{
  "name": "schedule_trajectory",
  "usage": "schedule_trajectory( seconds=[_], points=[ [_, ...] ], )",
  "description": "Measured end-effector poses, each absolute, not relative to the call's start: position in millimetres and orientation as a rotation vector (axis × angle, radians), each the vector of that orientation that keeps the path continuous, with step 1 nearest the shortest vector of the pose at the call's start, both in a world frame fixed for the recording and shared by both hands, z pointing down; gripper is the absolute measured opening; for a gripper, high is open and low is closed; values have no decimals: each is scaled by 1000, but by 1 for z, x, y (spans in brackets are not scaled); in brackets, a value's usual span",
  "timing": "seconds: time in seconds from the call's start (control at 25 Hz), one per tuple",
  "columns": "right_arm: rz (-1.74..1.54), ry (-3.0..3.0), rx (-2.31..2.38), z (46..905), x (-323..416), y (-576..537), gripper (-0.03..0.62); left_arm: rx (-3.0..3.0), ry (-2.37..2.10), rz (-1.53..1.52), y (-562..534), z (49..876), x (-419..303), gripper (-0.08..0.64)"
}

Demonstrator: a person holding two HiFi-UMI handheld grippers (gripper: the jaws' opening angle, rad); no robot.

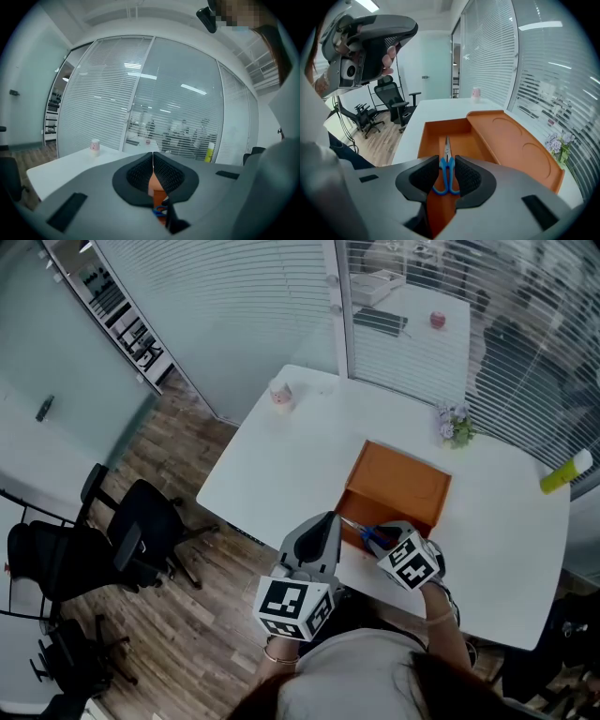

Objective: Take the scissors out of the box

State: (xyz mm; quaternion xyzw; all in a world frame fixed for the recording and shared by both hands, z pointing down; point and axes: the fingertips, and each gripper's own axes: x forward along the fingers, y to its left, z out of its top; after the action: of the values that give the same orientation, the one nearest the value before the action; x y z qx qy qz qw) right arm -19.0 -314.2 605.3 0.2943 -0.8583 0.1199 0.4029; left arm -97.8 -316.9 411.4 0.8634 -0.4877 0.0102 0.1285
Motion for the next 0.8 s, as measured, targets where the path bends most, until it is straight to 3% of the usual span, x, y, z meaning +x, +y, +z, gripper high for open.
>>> schedule_trajectory(
  seconds=[0.8],
  points=[
    [371,-2018,631,642,-22,-316,147,2468,-1419,38,-332,425,-110,20]
  ],
)
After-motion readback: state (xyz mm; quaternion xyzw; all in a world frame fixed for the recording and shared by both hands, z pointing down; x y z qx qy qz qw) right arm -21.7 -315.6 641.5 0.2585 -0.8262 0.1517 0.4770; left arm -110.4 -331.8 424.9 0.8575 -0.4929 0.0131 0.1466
